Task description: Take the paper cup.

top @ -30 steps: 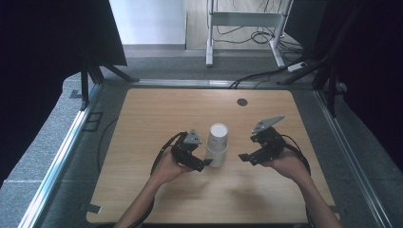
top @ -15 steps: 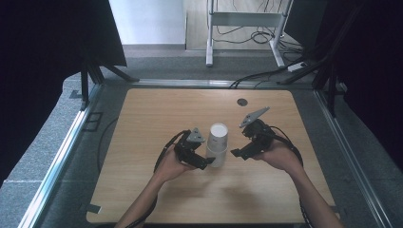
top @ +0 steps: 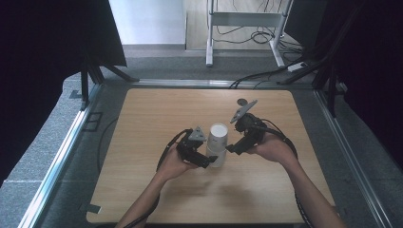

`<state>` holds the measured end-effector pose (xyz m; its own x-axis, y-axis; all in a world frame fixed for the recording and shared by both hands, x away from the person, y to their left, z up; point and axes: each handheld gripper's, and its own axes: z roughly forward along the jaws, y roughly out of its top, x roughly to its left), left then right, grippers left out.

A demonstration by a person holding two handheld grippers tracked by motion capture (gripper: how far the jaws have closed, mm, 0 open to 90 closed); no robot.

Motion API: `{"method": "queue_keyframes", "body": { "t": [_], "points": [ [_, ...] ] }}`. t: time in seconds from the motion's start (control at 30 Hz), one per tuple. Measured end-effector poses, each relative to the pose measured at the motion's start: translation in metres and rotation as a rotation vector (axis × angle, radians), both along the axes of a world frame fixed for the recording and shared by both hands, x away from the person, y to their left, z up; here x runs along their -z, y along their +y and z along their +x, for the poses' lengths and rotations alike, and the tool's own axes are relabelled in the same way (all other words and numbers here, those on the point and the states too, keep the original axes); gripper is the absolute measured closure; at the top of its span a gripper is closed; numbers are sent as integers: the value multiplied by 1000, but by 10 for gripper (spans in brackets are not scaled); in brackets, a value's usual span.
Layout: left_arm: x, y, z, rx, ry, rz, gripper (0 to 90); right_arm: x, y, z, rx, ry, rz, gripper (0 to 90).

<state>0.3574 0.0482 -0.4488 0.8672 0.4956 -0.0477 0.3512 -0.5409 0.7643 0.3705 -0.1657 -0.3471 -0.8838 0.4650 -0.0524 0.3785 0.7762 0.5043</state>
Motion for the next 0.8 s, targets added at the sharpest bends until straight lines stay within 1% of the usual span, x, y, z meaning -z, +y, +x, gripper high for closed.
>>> {"method": "queue_keyframes", "body": {
  "t": [0.13,0.17,0.37,0.5,0.73,0.77,0.8],
  "points": [
    [0,0,2,-4,4,-8,139,-2,5,2,-9,6,-8,135],
    [0,0,3,-9,11,-13,140,-3,8,4,-15,6,-18,135],
    [2,2,5,-18,34,-25,144,-6,15,8,-22,12,-34,135],
    [2,3,6,-19,53,-38,149,-7,20,11,-43,14,-49,145],
    [2,4,6,-8,57,-49,202,-10,29,15,-65,30,-81,151],
    [2,4,6,-7,55,-51,207,-10,33,18,-77,38,-94,151],
    [2,4,6,-5,57,-52,210,-10,35,18,-75,41,-103,151]
  ]
}}
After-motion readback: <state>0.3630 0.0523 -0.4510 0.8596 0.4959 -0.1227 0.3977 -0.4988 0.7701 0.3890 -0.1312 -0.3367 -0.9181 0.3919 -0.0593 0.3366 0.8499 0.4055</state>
